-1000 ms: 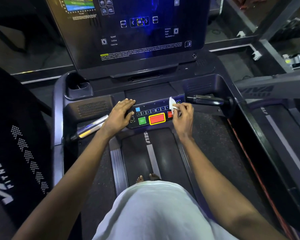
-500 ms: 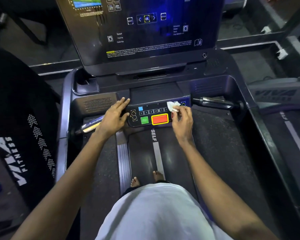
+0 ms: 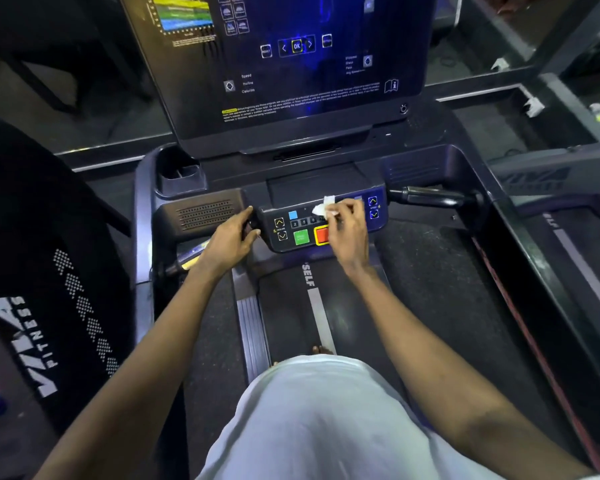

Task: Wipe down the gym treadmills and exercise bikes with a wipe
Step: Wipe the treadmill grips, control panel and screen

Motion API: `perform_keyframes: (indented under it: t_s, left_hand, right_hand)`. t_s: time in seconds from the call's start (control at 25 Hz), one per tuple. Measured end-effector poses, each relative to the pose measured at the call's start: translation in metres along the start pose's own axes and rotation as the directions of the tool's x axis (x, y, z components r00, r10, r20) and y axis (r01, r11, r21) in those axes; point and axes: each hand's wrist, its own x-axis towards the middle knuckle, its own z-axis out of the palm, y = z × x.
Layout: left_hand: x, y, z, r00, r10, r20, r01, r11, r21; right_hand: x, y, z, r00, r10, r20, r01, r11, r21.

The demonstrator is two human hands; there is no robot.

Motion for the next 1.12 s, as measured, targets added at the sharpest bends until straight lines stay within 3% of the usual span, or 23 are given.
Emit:
perform_keyframes:
  t_s: [0.12, 0.32, 0.4, 0.52, 0.72, 0.88, 1.0, 1.12]
  left_hand:
    - [-0.001, -0.012, 0.001, 1.0, 0.0, 0.003, 0.0, 1.0, -0.016]
    - [-0.008, -0.036, 0.002, 0.998, -0.053, 0.022, 0.054, 0.997, -0.052]
    - [-0.008, -0.04, 0.003, 0.997, -0.064, 0.035, 0.066, 0.996, -0.054]
    - [-0.007, -0.04, 0.003, 0.997, -0.063, 0.049, 0.066, 0.995, -0.068]
    - [-0.007, -0.046, 0.003, 0.996, -0.066, 0.055, 0.069, 0.996, -0.06]
    - [-0.004, -0.045, 0.001, 0.993, -0.085, 0.084, 0.091, 0.993, -0.072]
    - [0.002, -0.042, -0.004, 0.984, -0.136, 0.113, 0.147, 0.984, -0.096]
    - [0.008, -0.037, -0.008, 0.97, -0.179, 0.162, 0.193, 0.978, -0.076]
  right_hand:
    - [-0.016, -0.017, 0.018, 0.992, -0.085, 0.094, 0.091, 0.994, -0.06]
    - [-0.048, -0.034, 0.038, 0.889, -0.27, 0.37, 0.31, 0.949, -0.053]
    - [-0.044, -0.036, 0.04, 0.906, -0.234, 0.353, 0.269, 0.962, -0.052]
    - [-0.031, -0.046, 0.045, 0.969, -0.112, 0.221, 0.128, 0.99, -0.058]
    - [-0.028, -0.056, 0.05, 0.954, -0.186, 0.233, 0.206, 0.976, -0.065]
    - [-0.002, -0.076, 0.058, 0.984, -0.074, 0.16, 0.09, 0.991, -0.095]
    - [0.032, -0.098, 0.068, 0.963, -0.006, 0.268, 0.056, 0.983, -0.178]
    - [0.06, -0.113, 0.069, 0.846, 0.133, 0.517, 0.062, 0.937, -0.343]
